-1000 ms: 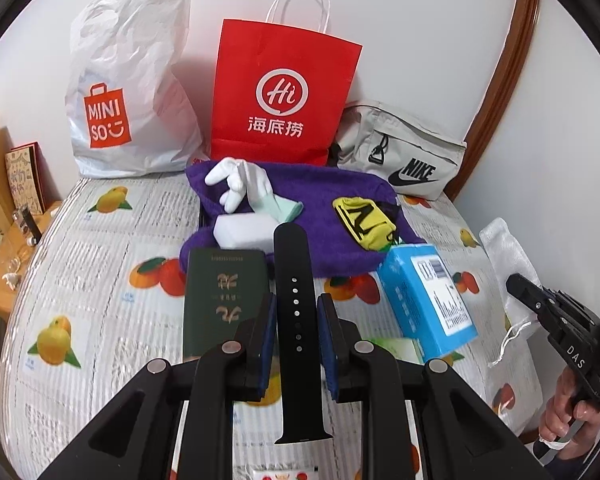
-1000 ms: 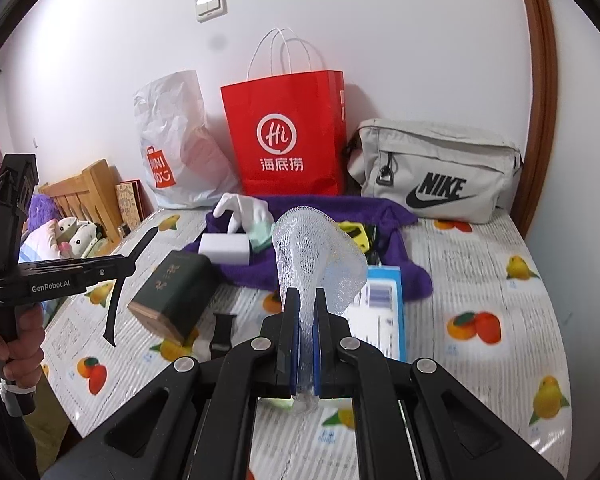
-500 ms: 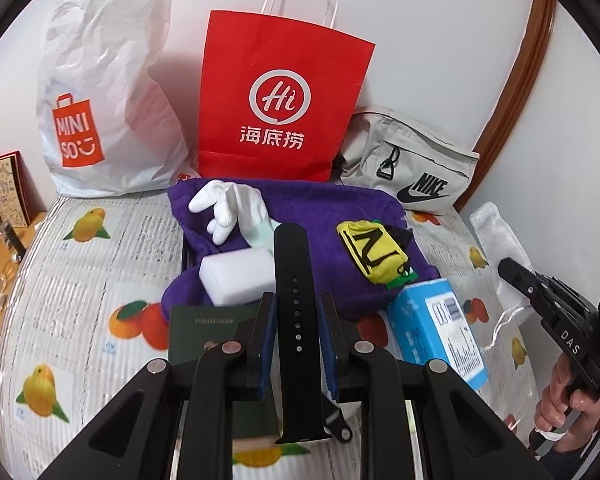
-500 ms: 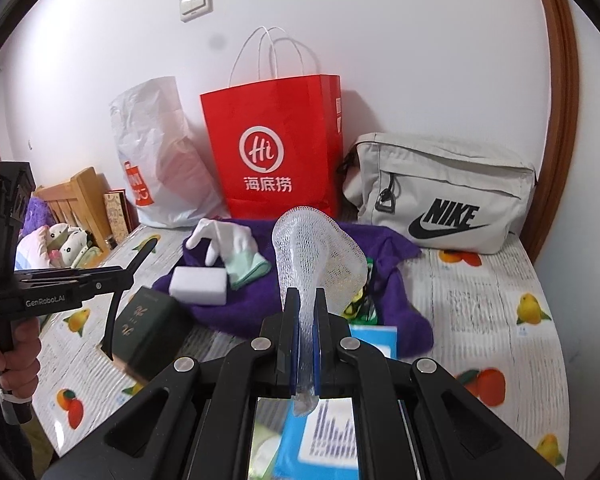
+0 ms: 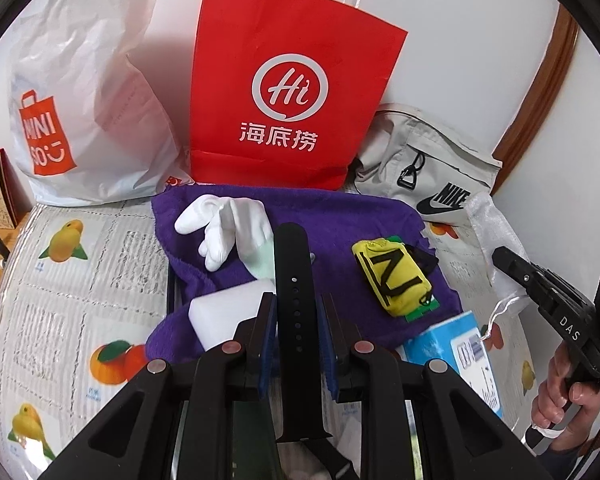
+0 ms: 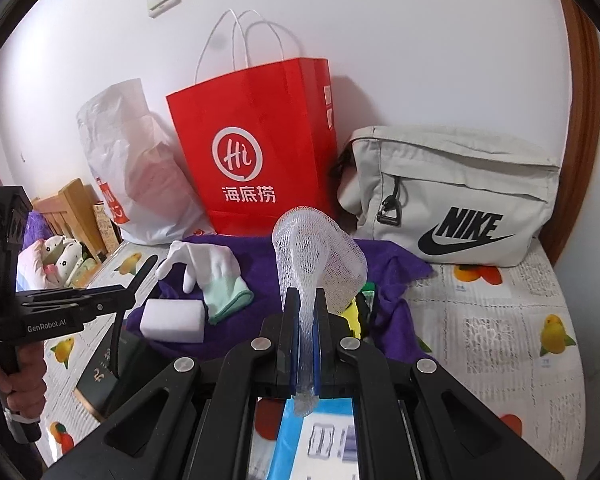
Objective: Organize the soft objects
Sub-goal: 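Carry the watch strap and mesh bag onto the purple towel with both tools, then open both tools to release strap and mesh bag on the towel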
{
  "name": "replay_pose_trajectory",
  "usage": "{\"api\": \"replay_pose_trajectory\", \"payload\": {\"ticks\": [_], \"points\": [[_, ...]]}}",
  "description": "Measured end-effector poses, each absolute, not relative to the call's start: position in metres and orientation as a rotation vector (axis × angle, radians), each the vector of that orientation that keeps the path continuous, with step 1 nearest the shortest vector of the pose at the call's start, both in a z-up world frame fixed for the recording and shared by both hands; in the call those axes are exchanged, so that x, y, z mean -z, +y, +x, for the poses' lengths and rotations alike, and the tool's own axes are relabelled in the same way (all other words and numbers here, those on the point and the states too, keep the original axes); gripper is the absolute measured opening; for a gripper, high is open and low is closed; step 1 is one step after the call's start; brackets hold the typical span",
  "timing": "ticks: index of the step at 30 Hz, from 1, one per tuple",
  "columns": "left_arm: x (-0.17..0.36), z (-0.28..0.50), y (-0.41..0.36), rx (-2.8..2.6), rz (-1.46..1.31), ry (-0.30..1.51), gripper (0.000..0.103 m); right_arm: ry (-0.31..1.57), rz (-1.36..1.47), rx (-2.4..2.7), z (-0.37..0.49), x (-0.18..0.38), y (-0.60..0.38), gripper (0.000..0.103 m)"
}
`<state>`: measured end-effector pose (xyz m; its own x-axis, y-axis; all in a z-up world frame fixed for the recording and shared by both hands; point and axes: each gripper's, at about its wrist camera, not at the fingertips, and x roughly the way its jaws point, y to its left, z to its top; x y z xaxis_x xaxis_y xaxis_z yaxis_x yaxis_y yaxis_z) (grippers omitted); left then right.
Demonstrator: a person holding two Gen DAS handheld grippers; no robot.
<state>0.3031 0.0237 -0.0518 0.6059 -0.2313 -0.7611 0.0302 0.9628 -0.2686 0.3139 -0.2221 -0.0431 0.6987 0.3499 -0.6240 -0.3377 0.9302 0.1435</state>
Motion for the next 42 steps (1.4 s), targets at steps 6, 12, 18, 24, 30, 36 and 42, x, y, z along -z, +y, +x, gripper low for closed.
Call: {"api": "replay_pose_trajectory", "payload": {"ticks": [6, 12, 18, 24, 30, 36, 42], "points": [[0.056, 0.327, 0.023, 0.149, -0.241, 0.923, 0.020, 0.715, -0.001, -0.384, 0.335, 0.046, -0.216, 0.005], [0.061, 0.351, 0.021, 0.144, -0.240, 0.938, 0.020, 0.741, -0.033, -0.369, 0.361, 0.050, -0.211, 0.005], [0.075, 0.370, 0.023, 0.135, -0.255, 0.967, 0.020, 0.784, -0.041, -0.364, 0.380, 0.073, -0.209, 0.005], [0.095, 0.386, 0.021, 0.114, -0.263, 1.013, 0.020, 0.859, -0.039, -0.353, 0.398, 0.100, -0.210, 0.006], [0.112, 0.389, 0.021, 0.108, -0.271, 1.041, 0.020, 0.926, -0.043, -0.349, 0.407, 0.123, -0.211, 0.006], [0.120, 0.393, 0.020, 0.107, -0.271, 1.053, 0.020, 0.959, -0.010, -0.363, 0.411, 0.130, -0.215, 0.007], [0.125, 0.398, 0.018, 0.118, -0.280, 1.064, 0.020, 0.988, -0.015, -0.368, 0.413, 0.137, -0.213, 0.008]]}}
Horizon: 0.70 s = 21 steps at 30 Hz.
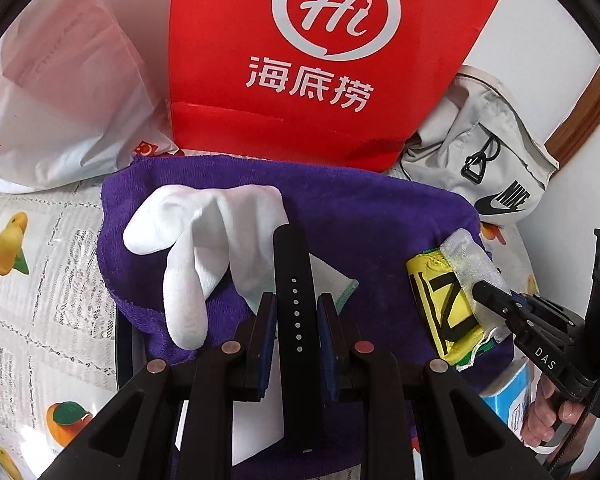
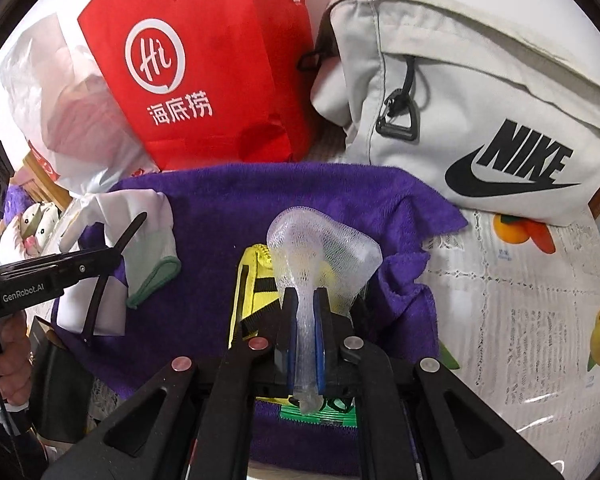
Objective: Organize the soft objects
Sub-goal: 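Open both tools to release strap and mesh bag on the towel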
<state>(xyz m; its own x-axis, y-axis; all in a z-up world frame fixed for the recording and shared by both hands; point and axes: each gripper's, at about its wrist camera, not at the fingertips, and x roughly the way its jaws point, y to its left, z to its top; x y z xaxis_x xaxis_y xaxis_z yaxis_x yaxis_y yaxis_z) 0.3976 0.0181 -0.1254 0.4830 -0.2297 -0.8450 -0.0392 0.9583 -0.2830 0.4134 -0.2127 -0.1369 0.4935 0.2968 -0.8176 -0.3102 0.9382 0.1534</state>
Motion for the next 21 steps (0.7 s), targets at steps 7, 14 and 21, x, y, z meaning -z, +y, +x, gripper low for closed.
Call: {"api": "replay_pose_trajectory", "payload": {"ticks": [7, 14, 21], "points": [[0.128, 0.399, 0.021, 0.124, -0.301, 1.071, 0.021, 1.002, 0.007, -0.389, 0.416, 0.139, -0.213, 0.035], [0.117, 0.392, 0.020, 0.128, -0.277, 1.061, 0.039, 0.944, -0.053, -0.381, 0.408, 0.128, -0.202, 0.056], [0.094, 0.368, 0.031, 0.101, -0.266, 1.021, 0.041, 0.877, -0.079, -0.394, 0.388, 0.103, -0.195, 0.059]]}}
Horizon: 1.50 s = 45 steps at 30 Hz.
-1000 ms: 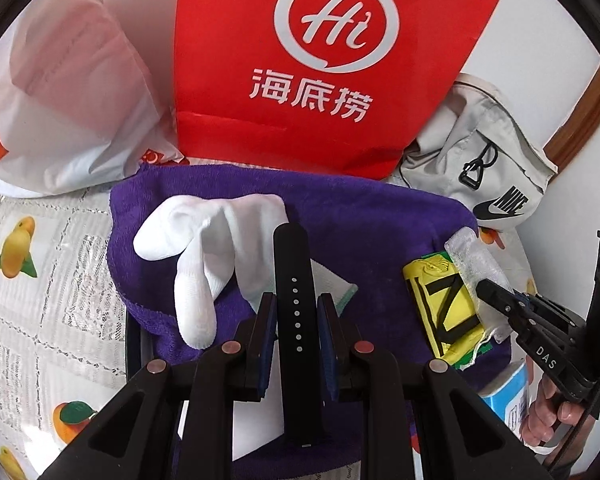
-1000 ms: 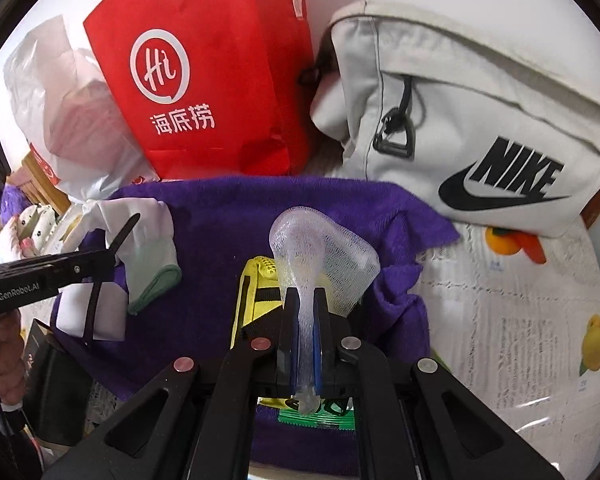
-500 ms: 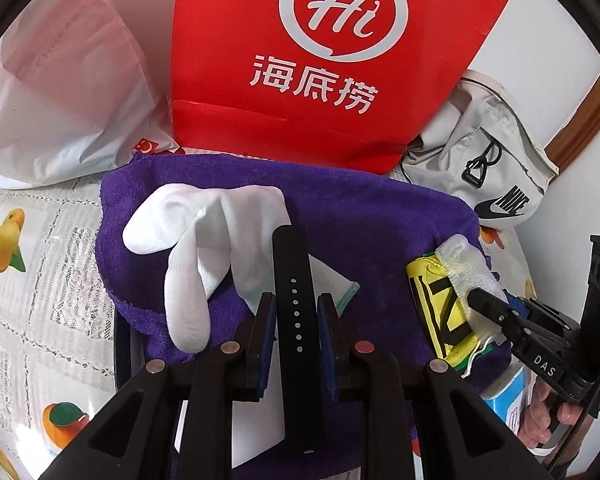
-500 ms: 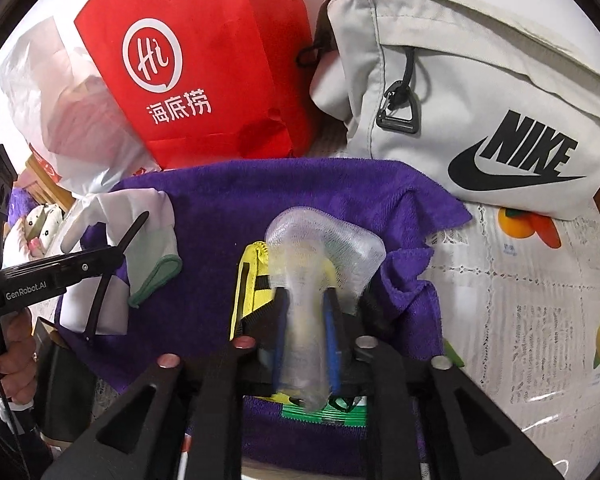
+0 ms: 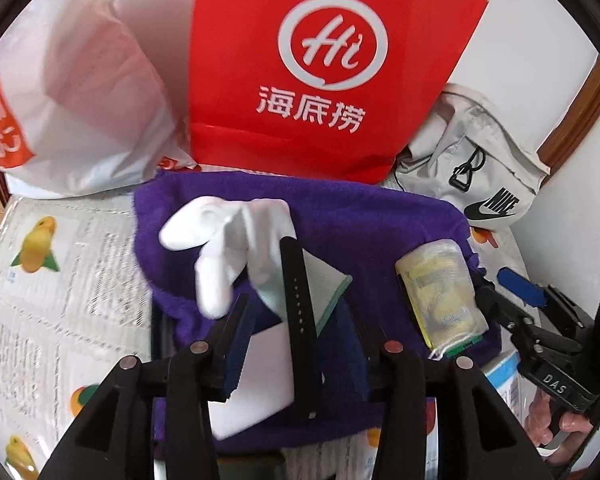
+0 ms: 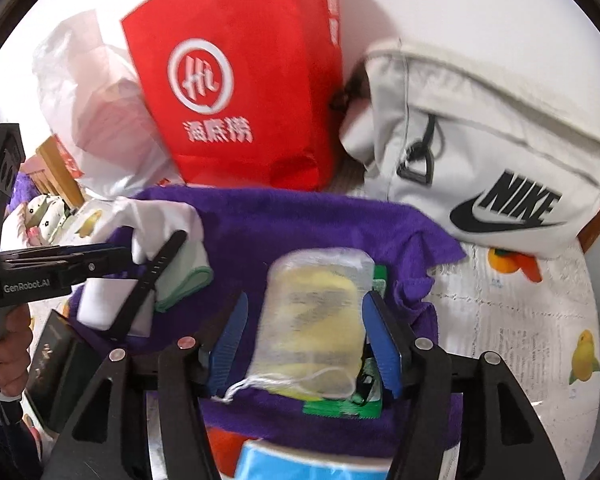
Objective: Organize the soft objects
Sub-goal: 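Open both tools to release strap and mesh bag on the towel, then grasp the second black watch strap beside the green book with the right tool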
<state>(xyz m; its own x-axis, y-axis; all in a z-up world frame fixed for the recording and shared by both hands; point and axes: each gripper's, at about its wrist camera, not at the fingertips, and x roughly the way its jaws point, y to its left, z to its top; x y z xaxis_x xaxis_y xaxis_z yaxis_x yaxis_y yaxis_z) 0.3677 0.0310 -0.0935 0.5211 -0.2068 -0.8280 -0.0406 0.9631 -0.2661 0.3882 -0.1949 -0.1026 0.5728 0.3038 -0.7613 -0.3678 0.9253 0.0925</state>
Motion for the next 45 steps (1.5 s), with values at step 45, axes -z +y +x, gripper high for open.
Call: {"api": "replay_pose_trajectory", "payload": {"ticks": [45], "points": [[0.097, 0.181, 0.135, 0.007, -0.371, 0.940, 0.041, 1.033, -0.162, -0.556, 0.231, 0.154, -0.095, 0.021]]}}
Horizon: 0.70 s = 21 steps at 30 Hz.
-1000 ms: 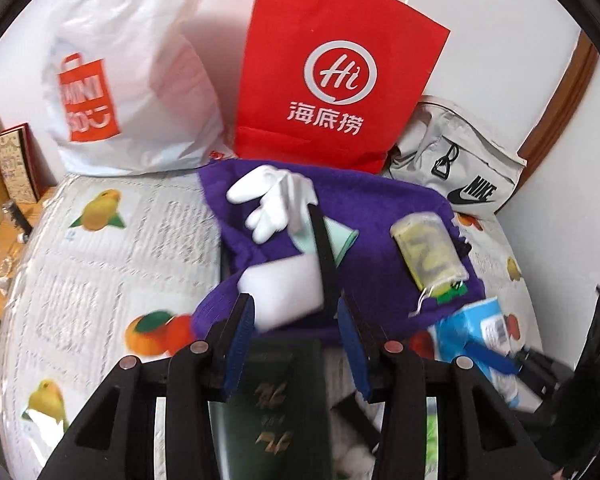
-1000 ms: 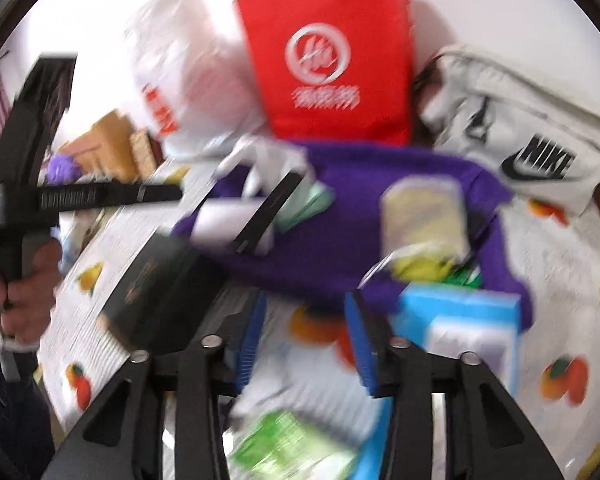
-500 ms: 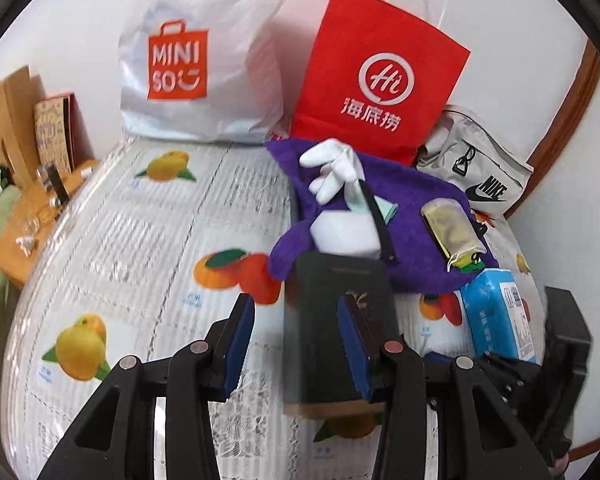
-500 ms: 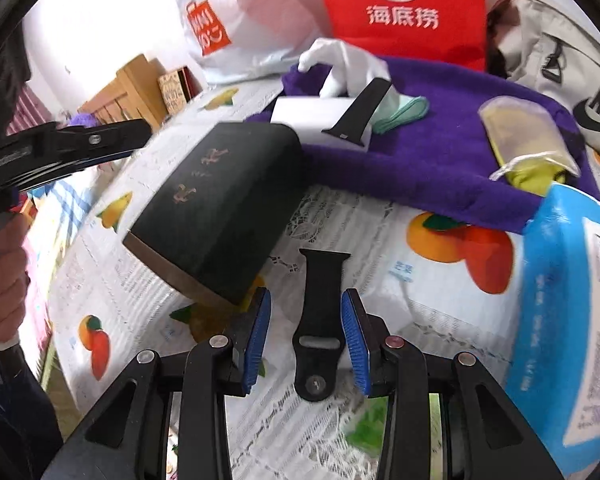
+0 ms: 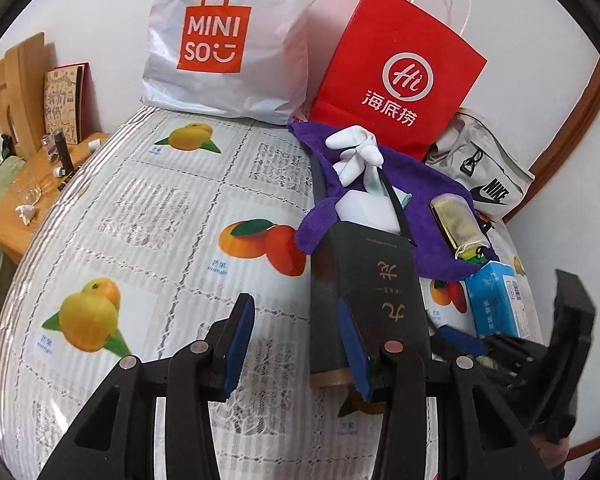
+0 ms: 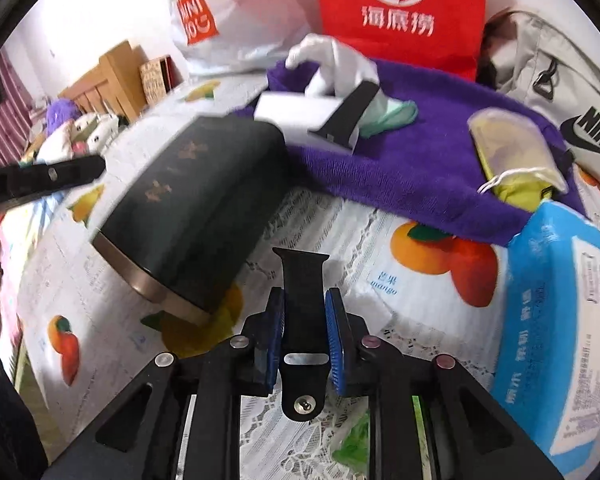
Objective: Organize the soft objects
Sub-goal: 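Grasp the second black watch strap beside the green book with the right tool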
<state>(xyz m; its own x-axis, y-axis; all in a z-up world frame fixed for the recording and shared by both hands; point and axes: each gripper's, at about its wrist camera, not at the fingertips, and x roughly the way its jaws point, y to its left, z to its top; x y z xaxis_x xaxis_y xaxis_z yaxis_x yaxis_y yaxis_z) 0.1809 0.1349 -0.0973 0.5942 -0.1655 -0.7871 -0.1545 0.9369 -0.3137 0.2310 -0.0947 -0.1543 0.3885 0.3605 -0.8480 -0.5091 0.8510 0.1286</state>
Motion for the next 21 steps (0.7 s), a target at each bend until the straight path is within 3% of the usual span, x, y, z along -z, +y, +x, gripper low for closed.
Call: {"api": "replay_pose_trajectory", "payload": {"ticks": [13, 21], "points": [[0.102, 0.135, 0.110, 0.044, -0.310, 1.003, 0.041, 0.895, -0.083, -0.498, 0.185, 0.102, -0.136, 0.021], [0.127, 0.101, 0.076, 0.114, -0.267, 1.091, 0.043, 0.866, -0.045, -0.436, 0.132, 0.101, -0.179, 0.021]]}}
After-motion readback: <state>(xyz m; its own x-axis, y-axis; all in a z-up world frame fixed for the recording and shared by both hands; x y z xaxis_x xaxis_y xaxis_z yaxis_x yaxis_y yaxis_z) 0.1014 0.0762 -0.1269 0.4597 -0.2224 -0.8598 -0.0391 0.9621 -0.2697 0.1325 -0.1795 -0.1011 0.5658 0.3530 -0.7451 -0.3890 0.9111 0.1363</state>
